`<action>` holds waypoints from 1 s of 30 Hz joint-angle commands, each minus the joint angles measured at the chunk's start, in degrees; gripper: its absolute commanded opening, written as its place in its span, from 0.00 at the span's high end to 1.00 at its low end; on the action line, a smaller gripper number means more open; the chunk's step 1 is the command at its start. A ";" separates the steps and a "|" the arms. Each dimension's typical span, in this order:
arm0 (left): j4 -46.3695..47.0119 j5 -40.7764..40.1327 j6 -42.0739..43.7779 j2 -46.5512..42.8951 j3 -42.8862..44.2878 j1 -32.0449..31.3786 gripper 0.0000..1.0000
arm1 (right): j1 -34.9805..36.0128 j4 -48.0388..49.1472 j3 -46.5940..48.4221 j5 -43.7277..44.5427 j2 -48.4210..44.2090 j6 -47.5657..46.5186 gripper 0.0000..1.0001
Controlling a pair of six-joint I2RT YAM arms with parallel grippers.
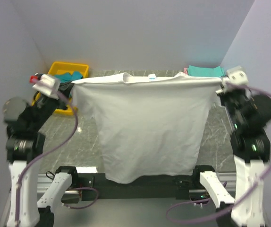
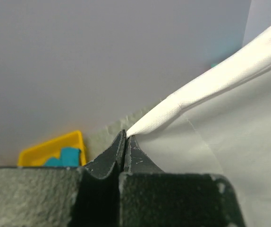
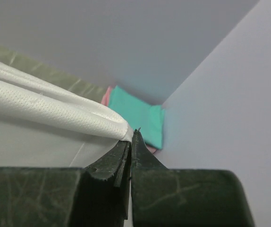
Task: Fold and stack the t-shirts
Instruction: Flatten the tshirt out
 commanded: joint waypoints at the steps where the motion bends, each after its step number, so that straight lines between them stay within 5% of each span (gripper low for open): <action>1: 2.33 -2.75 -0.09 5.98 -7.38 0.55 0.99 | 0.04 6.49 -5.60 -0.32 9.08 -1.73 1.00; 8: 12.18 -8.02 -0.09 24.68 -13.83 0.55 0.99 | 5.75 17.48 -8.44 0.63 32.09 -3.13 1.00; 12: 14.74 -11.80 -1.05 40.93 -10.85 0.55 0.99 | 9.00 20.49 -0.55 2.30 50.19 -2.96 1.00; 16: 10.36 -11.81 -3.42 58.69 2.37 0.64 0.99 | 11.46 12.95 24.08 6.08 74.93 -1.73 0.97; 19: 5.08 -13.73 -8.49 72.04 13.45 1.43 0.83 | 11.91 4.94 43.33 10.47 86.66 1.08 0.70; 22: 4.89 -14.96 -10.63 73.75 17.63 4.23 0.69 | 11.47 -0.08 49.48 10.84 86.55 4.33 0.54; 24: 6.56 -15.32 -9.41 71.92 17.38 4.94 0.58 | 11.30 0.00 44.59 9.43 81.90 5.83 0.41; 30: 10.17 -14.97 -2.82 63.92 8.69 4.69 0.54 | 13.05 -5.77 18.50 0.21 64.30 7.50 0.47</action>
